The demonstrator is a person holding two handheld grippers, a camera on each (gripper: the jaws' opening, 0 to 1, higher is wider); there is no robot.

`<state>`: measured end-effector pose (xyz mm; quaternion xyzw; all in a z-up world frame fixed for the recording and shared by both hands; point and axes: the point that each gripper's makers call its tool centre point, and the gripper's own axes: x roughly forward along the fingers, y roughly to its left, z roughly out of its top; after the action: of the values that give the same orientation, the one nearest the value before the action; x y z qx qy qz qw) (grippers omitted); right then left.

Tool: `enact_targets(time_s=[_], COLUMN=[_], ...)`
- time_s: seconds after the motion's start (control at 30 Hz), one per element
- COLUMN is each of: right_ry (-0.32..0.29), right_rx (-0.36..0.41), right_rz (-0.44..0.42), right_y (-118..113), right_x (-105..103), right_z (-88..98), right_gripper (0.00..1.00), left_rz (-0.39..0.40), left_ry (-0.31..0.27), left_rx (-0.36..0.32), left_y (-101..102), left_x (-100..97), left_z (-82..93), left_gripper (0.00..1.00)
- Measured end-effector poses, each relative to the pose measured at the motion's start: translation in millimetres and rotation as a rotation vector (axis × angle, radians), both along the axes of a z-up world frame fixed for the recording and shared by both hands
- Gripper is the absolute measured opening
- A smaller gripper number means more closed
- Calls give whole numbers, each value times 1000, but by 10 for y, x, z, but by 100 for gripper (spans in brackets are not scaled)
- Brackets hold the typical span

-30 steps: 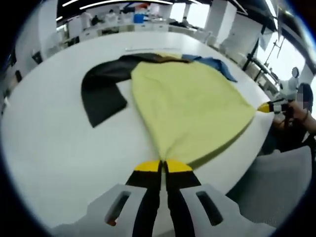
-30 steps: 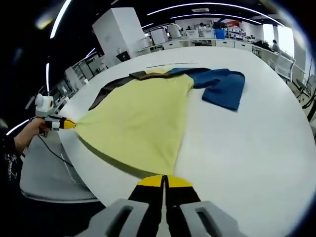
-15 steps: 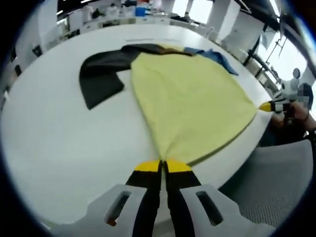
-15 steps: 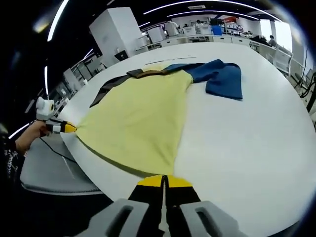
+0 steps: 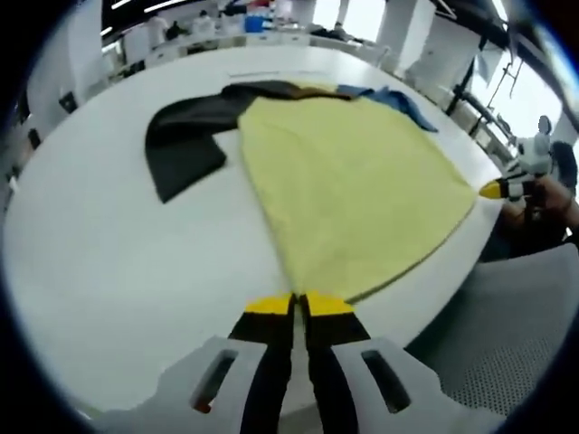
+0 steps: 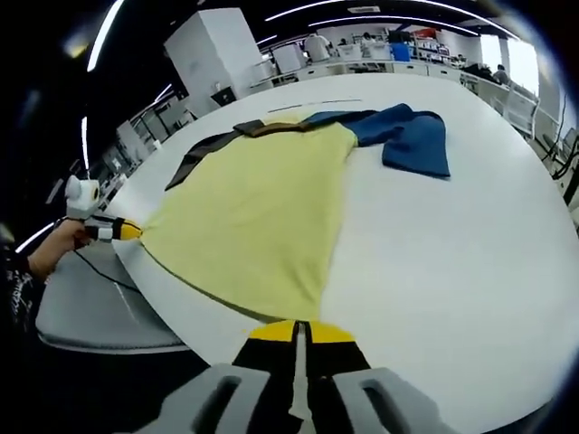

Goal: Fold the garment on the visible template until the final outline fits inside the template.

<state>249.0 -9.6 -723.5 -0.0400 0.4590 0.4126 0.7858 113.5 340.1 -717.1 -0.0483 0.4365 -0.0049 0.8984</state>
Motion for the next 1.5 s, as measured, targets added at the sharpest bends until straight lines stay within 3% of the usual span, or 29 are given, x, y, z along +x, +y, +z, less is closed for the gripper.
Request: enact_targets(time_s=[0.07,0.1,0.23,0.4,0.53,0.77,1.03,1.37,1.5], right_ry=[14,24,6,-38,-63,-89,-140,-157,-169], right_rx=[54,81,92,98,101,112,100,56,36], right_rz=[-53,-87,-115,-124,-136,-183,-235,-274,-299], right_y=[36,43,15,5,-2,-62,-165,-256,-271], right_x=[32,58,148,290,406,715,1175,1617,1808], right_z=[59,99,198,377,466,552,624,513,461], right_gripper=[8,13,29,37,43,43,42,37,34], left_rz=[10,20,27,29,28,37,76,72,63], left_ry=[-16,-51,-122,-218,-254,-275,-299,-337,-346], left_rx=[-2,-3,18,5,25,41,56,70,84], left_y=[18,34,85,63,45,40,61,35,18], left_x=[2,38,106,199,240,252,249,352,389], left_z=[47,100,275,465,579,657,818,970,1013], left_gripper=[7,13,25,38,52,73,80,98,99])
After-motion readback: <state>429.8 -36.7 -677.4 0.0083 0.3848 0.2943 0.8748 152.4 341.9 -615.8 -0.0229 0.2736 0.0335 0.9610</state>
